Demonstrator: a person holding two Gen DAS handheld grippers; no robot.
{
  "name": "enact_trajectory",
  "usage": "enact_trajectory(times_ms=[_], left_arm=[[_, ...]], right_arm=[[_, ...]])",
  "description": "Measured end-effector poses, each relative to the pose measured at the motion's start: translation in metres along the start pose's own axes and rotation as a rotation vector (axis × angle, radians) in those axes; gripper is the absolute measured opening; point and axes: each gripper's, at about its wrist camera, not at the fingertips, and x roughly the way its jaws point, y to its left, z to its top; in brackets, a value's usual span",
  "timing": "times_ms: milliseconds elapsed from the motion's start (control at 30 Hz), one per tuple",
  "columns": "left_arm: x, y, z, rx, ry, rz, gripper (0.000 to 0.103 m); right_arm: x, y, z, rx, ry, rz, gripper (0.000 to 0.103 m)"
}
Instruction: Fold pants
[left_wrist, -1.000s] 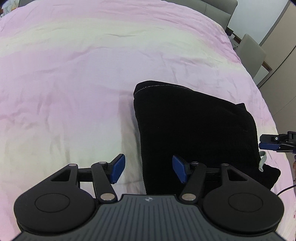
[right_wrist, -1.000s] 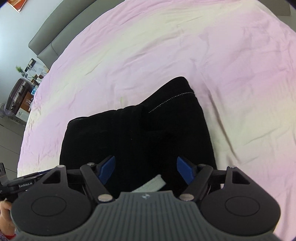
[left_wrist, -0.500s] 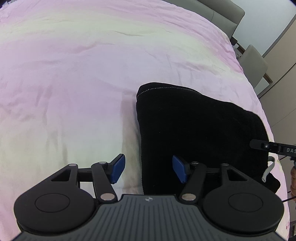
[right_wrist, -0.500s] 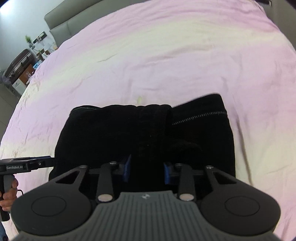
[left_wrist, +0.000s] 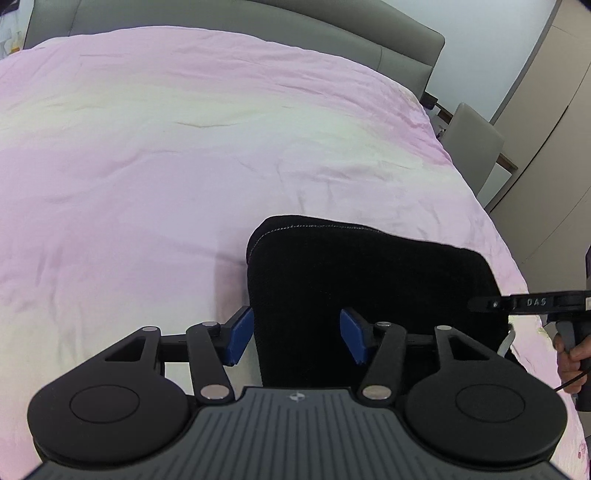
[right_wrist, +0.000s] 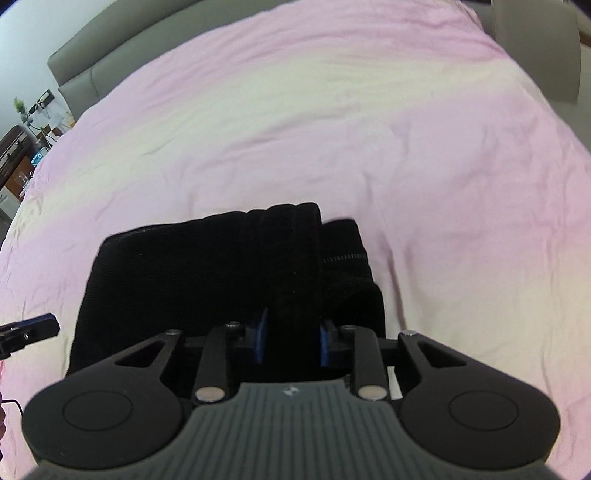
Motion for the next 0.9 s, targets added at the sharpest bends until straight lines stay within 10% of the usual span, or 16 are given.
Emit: enact_trajectory(times_ms=[400,900], left_arm=[[0.006,-0.023,0.009,0.110,0.017,0.062,0.048],[0.002,-0.050,-0.046,0.259,0.118,0.080,0.047]], right_arm=[[-0.039,0.026,-0.019,-0.306,-0.056,-0.130,0.051],[-0.045,0.022,-0.112,-0.372,-0.052,-0.111,0.016]])
